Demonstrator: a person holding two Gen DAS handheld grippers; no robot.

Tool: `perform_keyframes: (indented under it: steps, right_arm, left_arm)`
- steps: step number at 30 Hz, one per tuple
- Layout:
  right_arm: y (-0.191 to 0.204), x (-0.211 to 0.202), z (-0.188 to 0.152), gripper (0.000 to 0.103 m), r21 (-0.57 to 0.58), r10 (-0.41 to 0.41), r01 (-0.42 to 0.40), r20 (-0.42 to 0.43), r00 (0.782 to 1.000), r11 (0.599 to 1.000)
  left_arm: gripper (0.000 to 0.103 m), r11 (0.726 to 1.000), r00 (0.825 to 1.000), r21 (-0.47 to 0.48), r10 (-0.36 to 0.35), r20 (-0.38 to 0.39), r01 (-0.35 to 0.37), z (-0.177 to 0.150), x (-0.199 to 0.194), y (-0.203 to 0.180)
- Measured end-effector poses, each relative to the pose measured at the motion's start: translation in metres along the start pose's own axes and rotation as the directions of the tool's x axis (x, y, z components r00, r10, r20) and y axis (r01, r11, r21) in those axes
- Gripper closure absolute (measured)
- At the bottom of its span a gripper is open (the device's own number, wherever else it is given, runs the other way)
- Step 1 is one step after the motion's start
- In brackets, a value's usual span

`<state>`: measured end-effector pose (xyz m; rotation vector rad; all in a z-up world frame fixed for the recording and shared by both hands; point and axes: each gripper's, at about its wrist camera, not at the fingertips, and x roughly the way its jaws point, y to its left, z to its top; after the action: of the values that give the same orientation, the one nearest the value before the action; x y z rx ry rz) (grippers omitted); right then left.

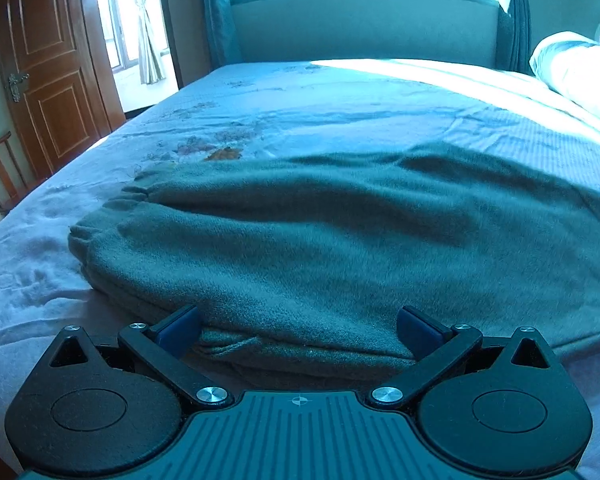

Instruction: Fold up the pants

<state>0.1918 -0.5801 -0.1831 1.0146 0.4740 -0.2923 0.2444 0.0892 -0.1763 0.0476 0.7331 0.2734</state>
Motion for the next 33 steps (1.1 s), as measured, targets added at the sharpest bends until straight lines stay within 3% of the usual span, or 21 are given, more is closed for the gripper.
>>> perform_keyframes:
  steps: [3,6,10,11,16,22,23,25,28,31,33]
  right_arm:
    - [0.02,-0.015,0.01,0.098,-0.105,0.061,-0.057,0.04,0.997,0.993]
    - [0.019,-0.027,0.02,0.099,-0.104,0.12,-0.114,0.048,0.992,0.988]
    - [-0.027,0.002,0.01,0.099,-0.016,0.031,-0.032,-0.013,0.999,0.999]
    - [-0.038,0.005,0.005,0.1,0.019,0.068,-0.068,0.003,0.998,0.998]
    - [-0.028,-0.014,0.003,0.092,0.002,0.064,-0.064,0.02,0.998,0.998]
    - [0.025,-0.055,0.004,0.088,-0.218,0.014,0.02,0.154,0.988,0.976]
    - [0.039,-0.053,0.002,0.088,-0.246,0.066,-0.031,0.138,0.988,0.969]
    - [0.077,-0.034,-0.006,0.088,-0.314,0.152,-0.135,0.03,0.988,0.94]
    - [0.151,0.008,-0.046,0.086,-0.435,0.242,-0.289,-0.162,0.957,0.853]
    - [0.23,0.051,-0.111,0.084,-0.557,0.248,-0.404,-0.336,0.909,0.725]
    - [0.276,0.078,-0.159,0.081,-0.627,0.223,-0.453,-0.412,0.883,0.633]
  left_arm:
    - [0.0,1.0,0.998,-0.015,-0.022,0.061,0.023,-0.013,0.006,0.004]
    - [0.0,0.998,0.996,-0.045,-0.028,0.079,0.031,-0.015,0.004,0.007]
    - [0.0,0.998,0.995,-0.046,-0.039,0.089,0.044,-0.019,0.004,0.009]
    - [0.0,0.998,0.996,-0.044,-0.04,0.085,0.044,-0.018,0.005,0.008]
    - [0.0,0.998,0.996,-0.036,-0.055,0.076,0.058,-0.016,0.005,0.012]
    - [0.0,0.996,0.991,-0.086,0.002,0.131,0.009,-0.01,-0.016,0.035]
    - [0.0,0.995,0.99,-0.102,0.023,0.141,-0.008,-0.009,-0.019,0.044]
    - [0.0,0.989,0.985,-0.135,0.074,0.156,-0.053,-0.005,-0.022,0.067]
    - [0.0,0.975,0.977,-0.17,0.163,0.134,-0.139,0.004,-0.016,0.104]
    - [0.0,0.95,0.968,-0.222,0.241,0.072,-0.22,0.012,-0.004,0.143]
    - [0.0,0.935,0.971,-0.288,0.232,0.053,-0.207,0.015,0.002,0.166]
